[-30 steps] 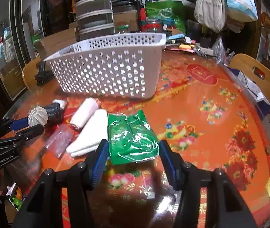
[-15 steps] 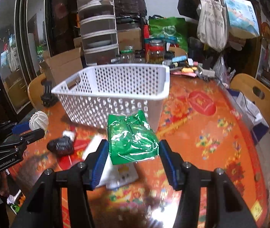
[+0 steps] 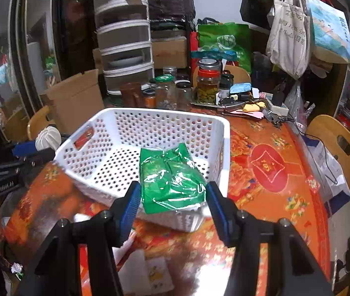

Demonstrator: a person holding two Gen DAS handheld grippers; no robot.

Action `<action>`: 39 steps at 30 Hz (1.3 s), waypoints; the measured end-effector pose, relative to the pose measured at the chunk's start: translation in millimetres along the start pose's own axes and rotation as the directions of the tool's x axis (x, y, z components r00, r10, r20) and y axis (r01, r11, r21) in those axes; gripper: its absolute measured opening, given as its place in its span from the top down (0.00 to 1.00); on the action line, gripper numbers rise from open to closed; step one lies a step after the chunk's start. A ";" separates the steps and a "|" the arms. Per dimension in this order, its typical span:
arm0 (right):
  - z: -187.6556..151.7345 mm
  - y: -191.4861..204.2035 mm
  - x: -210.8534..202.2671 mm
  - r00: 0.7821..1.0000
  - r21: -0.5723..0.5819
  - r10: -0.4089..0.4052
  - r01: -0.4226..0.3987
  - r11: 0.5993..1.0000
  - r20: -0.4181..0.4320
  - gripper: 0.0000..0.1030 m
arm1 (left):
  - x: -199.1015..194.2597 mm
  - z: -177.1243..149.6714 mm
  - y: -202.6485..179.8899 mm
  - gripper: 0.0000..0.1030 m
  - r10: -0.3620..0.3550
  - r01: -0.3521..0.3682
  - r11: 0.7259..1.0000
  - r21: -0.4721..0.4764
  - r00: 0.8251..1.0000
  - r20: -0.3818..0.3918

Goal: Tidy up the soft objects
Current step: 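Carry white ridged ball with left tool while right tool carries green packet to basket, then open left tool over basket while right tool releases green packet inside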

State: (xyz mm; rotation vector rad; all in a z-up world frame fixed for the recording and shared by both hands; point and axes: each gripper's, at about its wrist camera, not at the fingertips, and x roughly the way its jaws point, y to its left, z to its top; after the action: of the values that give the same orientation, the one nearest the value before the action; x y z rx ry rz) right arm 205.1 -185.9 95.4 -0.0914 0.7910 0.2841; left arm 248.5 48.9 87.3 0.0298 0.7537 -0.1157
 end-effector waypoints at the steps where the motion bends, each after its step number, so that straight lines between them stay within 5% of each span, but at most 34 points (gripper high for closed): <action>1: 4.4 -1.8 6.8 1.000 -0.001 -0.005 0.005 1.000 -0.015 0.47 | 11.0 8.0 1.6 0.65 0.005 -0.005 1.000 0.001 1.000 -0.027; 9: 18.2 -13.9 72.8 0.984 -0.009 -0.042 0.041 0.999 -0.175 0.47 | 108.7 32.9 6.5 0.65 0.005 -0.010 1.000 -0.021 0.969 -0.249; 13: 18.8 -10.4 83.7 0.980 -0.030 -0.060 0.055 0.998 -0.188 0.47 | 131.1 20.9 3.9 0.65 0.011 -0.020 0.999 -0.025 0.952 -0.306; 27: 17.4 -0.9 98.0 0.979 -0.028 -0.042 0.037 0.999 -0.200 0.47 | 133.2 21.5 -5.0 0.63 0.056 -0.056 0.998 0.005 0.961 -0.270; 28: 17.1 -0.8 98.0 0.979 -0.028 -0.040 0.035 0.999 -0.199 0.47 | 133.1 21.1 -4.9 0.61 0.054 -0.054 0.999 0.006 0.962 -0.269; 32: 17.2 -1.6 93.5 0.983 -0.015 -0.030 0.028 0.999 -0.181 0.36 | 127.7 19.4 -8.4 0.28 0.078 -0.075 0.997 0.022 0.968 -0.238; 39: 14.0 3.7 58.8 0.994 -0.022 -0.026 0.024 0.999 -0.106 0.06 | 82.4 13.3 -11.0 0.00 0.088 -0.086 0.996 0.022 0.989 -0.122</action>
State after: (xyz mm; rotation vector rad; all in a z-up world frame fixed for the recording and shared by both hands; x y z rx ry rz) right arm 253.0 -167.0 63.5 -0.1363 0.8922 0.2650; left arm 315.8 29.3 40.9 0.0865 0.8736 -0.0370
